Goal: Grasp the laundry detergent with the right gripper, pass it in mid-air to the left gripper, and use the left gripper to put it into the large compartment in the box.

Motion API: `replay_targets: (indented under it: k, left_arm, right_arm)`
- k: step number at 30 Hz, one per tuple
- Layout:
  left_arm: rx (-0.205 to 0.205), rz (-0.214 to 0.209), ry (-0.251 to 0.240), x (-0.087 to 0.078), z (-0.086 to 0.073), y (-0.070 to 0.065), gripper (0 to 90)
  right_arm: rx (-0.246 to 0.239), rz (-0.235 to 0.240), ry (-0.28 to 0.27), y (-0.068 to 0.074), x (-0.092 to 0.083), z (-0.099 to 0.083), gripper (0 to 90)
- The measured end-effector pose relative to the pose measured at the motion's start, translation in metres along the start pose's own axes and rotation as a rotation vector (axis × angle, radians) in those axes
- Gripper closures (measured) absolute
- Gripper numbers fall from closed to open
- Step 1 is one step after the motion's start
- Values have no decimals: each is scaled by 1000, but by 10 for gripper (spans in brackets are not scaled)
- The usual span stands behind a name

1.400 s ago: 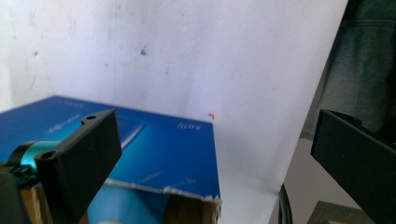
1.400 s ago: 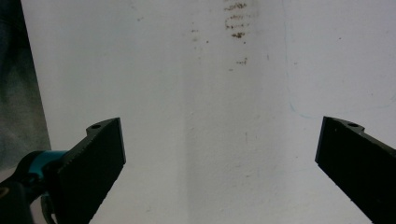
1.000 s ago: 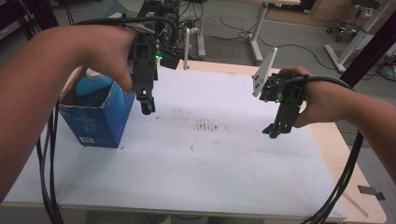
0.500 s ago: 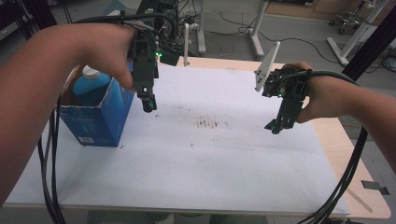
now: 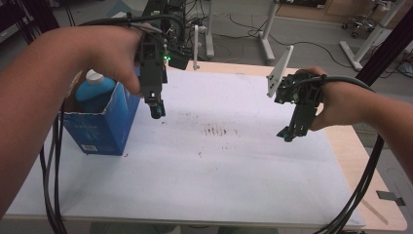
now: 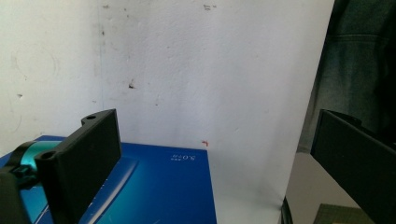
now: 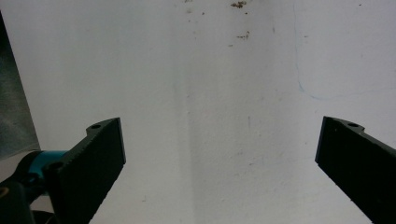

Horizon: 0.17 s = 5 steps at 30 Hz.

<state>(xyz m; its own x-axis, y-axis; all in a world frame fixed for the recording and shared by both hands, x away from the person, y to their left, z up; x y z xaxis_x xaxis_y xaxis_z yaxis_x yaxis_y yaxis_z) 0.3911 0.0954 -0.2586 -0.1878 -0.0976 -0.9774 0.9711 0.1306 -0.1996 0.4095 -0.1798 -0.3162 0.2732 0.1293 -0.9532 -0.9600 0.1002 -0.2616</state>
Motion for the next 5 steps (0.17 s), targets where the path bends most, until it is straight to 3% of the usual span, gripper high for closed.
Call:
replay_targets:
  k: [5]
  left_arm:
    - [-1,0,0,2,1,1,17]
  right_arm:
    - [-2,4,4,1,0,0,6]
Point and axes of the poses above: each handheld gripper's, and its own axes: x roughly forward along the jaws, z roughly out of its top, y roughly to its left, the point moved 3 cm from there along x, roughly forward along the jaws, and after that the axes turned 9 degrees about -z, right-handed, at the moved point
